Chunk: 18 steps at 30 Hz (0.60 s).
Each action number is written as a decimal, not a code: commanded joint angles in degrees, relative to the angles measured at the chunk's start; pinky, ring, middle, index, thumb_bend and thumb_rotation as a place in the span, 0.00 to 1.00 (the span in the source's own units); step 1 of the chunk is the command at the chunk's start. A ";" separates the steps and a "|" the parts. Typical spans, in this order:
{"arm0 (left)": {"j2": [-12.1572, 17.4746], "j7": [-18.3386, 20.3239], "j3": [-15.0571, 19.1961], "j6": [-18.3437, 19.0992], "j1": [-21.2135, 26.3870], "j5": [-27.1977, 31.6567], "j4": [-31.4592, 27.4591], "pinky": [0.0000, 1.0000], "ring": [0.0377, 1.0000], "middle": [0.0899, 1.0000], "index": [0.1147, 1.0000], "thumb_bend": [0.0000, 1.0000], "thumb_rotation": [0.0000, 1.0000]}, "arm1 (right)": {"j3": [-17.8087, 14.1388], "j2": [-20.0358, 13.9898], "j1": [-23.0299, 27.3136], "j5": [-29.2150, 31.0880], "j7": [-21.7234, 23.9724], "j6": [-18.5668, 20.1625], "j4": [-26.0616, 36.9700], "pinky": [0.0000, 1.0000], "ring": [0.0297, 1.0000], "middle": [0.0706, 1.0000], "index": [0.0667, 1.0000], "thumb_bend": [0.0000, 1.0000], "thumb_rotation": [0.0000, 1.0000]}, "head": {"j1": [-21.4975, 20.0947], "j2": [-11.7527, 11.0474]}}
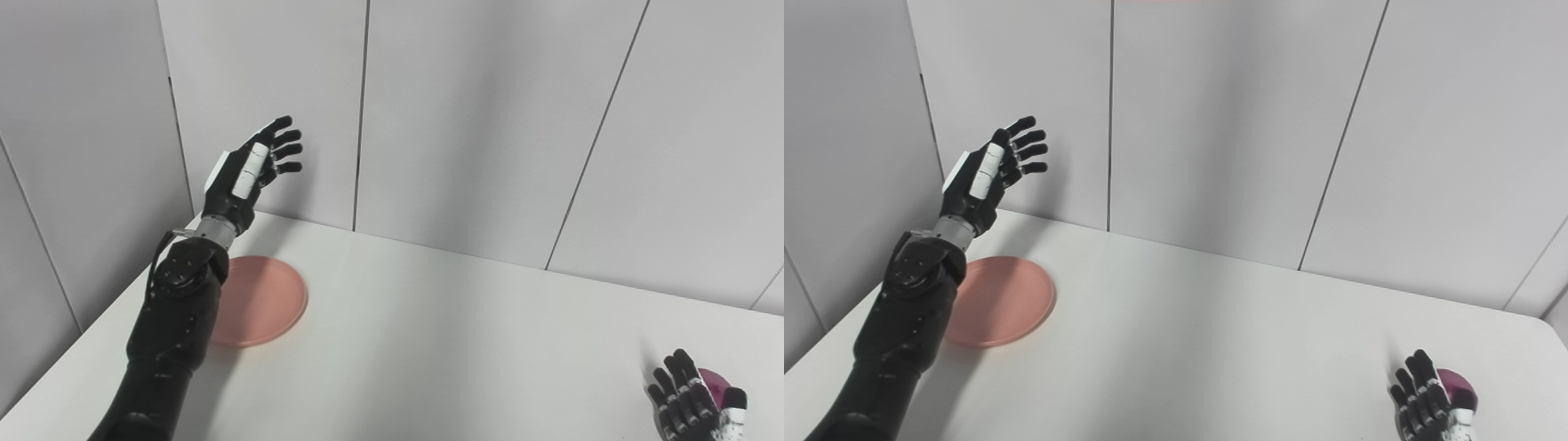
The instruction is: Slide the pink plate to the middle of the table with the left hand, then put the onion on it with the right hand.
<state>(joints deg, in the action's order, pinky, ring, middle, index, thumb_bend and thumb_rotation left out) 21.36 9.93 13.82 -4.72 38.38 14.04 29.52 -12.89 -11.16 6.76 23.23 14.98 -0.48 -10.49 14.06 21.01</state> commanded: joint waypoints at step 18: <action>6.81 -2.33 3.07 -9.78 4.31 -1.23 16.89 0.75 0.81 0.81 0.82 0.91 0.85 | 0.53 2.23 -6.03 0.44 0.90 -0.35 -6.46 1.00 1.00 0.99 0.99 0.85 1.00 | 0.17 0.81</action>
<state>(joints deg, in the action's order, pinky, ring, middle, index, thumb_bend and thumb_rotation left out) 25.83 7.83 16.87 -11.56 39.21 13.27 46.69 -12.92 -11.45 6.57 23.26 15.05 -0.48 -10.53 14.24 21.80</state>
